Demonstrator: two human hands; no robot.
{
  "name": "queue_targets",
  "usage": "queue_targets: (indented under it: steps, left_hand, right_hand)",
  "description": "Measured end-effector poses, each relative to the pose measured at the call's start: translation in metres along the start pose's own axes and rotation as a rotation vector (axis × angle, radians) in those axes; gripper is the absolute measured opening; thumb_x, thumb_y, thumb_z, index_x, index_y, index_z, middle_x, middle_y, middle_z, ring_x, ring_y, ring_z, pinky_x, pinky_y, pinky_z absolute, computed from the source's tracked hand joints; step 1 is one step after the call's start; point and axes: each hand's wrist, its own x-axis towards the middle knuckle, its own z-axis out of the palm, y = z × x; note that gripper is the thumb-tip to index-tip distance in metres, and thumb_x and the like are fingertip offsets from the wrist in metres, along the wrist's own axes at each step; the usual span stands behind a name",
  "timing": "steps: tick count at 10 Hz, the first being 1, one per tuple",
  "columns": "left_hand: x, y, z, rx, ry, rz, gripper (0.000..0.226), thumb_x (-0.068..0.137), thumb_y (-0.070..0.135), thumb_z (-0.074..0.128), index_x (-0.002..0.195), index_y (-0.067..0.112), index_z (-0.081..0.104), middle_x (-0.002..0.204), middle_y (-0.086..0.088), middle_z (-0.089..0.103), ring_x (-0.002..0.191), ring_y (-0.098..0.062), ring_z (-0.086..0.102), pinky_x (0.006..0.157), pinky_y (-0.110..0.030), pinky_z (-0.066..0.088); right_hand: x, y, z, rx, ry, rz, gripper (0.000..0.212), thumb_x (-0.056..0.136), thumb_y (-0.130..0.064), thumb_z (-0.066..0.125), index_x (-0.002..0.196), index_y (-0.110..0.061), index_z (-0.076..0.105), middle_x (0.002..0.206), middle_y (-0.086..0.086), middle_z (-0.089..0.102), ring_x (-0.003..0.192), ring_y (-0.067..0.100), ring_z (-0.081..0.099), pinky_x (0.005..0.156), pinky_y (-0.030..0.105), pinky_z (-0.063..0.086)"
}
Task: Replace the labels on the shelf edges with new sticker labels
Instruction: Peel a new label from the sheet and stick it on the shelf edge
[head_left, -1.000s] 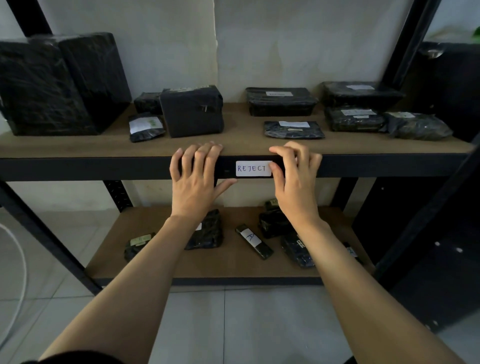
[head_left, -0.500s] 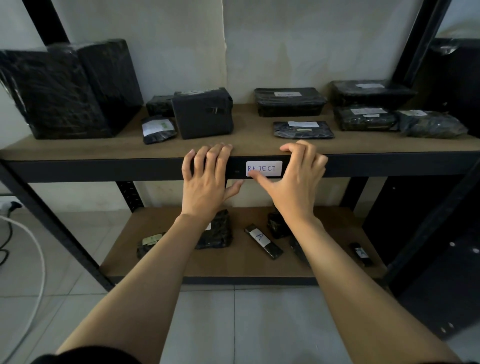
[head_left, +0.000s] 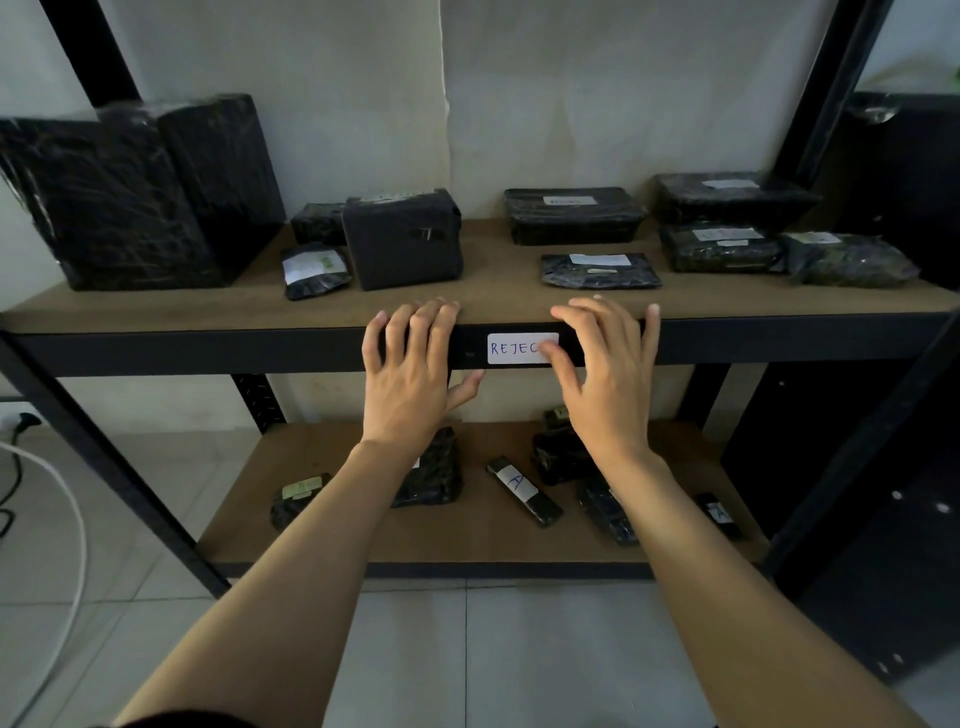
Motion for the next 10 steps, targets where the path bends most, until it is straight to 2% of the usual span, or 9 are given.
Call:
queue_targets:
  steps: [2,3,4,5,6,7,8,9,10]
  left_hand:
    - [0.001,0.001,-0.007,0.001,-0.045,-0.01,0.06,0.085,0.052,0.051,0.127,0.01,0.052,0.122,-0.009,0.058,0.115,-0.03,0.054,0.106,-0.043,0.026]
    - [0.002,-0.001,-0.012,0.005,-0.106,-0.005,0.061,0.086,0.054,0.05,0.129,0.011,0.05,0.126,-0.007,0.057,0.116,-0.028,0.053,0.106,-0.043,0.029]
    - [0.004,-0.003,-0.019,0.003,-0.176,0.004,0.065,0.085,0.056,0.056,0.132,0.012,0.048,0.129,-0.006,0.055,0.119,-0.026,0.052,0.105,-0.043,0.035]
    - [0.007,-0.004,-0.029,-0.031,-0.275,0.005,0.071,0.08,0.054,0.064,0.135,0.013,0.044,0.133,-0.005,0.052,0.124,-0.026,0.047,0.106,-0.042,0.032]
    - [0.014,-0.007,-0.04,-0.035,-0.4,0.041,0.079,0.081,0.057,0.06,0.142,0.015,0.033,0.142,-0.003,0.042,0.131,-0.024,0.036,0.109,-0.04,0.023]
    - [0.023,-0.01,-0.054,-0.047,-0.486,0.084,0.081,0.083,0.058,0.056,0.145,0.018,0.023,0.144,0.0,0.035,0.133,-0.02,0.03,0.11,-0.037,0.02]
    - [0.036,-0.01,-0.07,-0.099,-0.571,0.087,0.08,0.086,0.052,0.057,0.147,0.018,0.017,0.149,0.0,0.03,0.137,-0.02,0.027,0.113,-0.037,0.021]
    - [0.042,-0.003,-0.088,-0.154,-0.714,0.034,0.079,0.089,0.048,0.056,0.149,0.017,0.014,0.154,-0.002,0.023,0.141,-0.022,0.022,0.115,-0.04,0.02]
    - [0.057,0.001,-0.105,-0.136,-0.859,0.008,0.078,0.089,0.049,0.055,0.149,0.018,0.017,0.152,-0.004,0.027,0.139,-0.025,0.026,0.112,-0.043,0.024]
  right_hand:
    - [0.002,-0.007,0.003,0.003,0.023,0.056,0.02,0.091,-0.025,0.057,0.107,-0.015,0.063,0.112,0.003,0.063,0.113,0.025,0.051,0.112,0.054,0.014]
    - [0.006,-0.015,0.007,-0.049,0.016,0.11,0.033,0.087,-0.044,0.058,0.102,-0.015,0.062,0.105,0.003,0.064,0.11,0.028,0.053,0.111,0.055,0.015]
    - [0.012,-0.027,0.011,-0.119,0.001,0.194,0.059,0.075,-0.068,0.056,0.096,-0.014,0.057,0.096,0.006,0.062,0.104,0.031,0.054,0.109,0.058,0.016]
    - [0.017,-0.032,0.01,-0.17,-0.017,0.222,0.07,0.067,-0.078,0.052,0.091,-0.012,0.052,0.09,0.008,0.06,0.099,0.03,0.055,0.106,0.061,0.019]
    - [0.023,-0.031,0.003,-0.23,-0.106,0.18,0.072,0.066,-0.077,0.054,0.095,-0.011,0.052,0.094,0.009,0.059,0.099,0.03,0.054,0.103,0.061,0.024]
    - [0.028,-0.023,-0.007,-0.324,-0.295,0.023,0.07,0.076,-0.073,0.049,0.112,-0.012,0.05,0.111,0.009,0.058,0.107,0.031,0.049,0.096,0.052,0.034]
    - [0.036,-0.013,-0.021,-0.318,-0.378,-0.097,0.051,0.087,-0.054,0.052,0.12,-0.016,0.046,0.119,0.007,0.056,0.112,0.028,0.046,0.087,0.043,0.04]
    - [0.036,-0.007,-0.038,-0.234,-0.477,-0.108,0.037,0.091,-0.028,0.055,0.125,-0.019,0.043,0.127,0.005,0.053,0.118,0.025,0.044,0.091,0.04,0.039]
    - [0.049,-0.001,-0.058,-0.147,-0.677,-0.096,0.047,0.09,-0.018,0.056,0.133,-0.021,0.039,0.137,0.004,0.046,0.127,0.023,0.039,0.1,0.041,0.035]
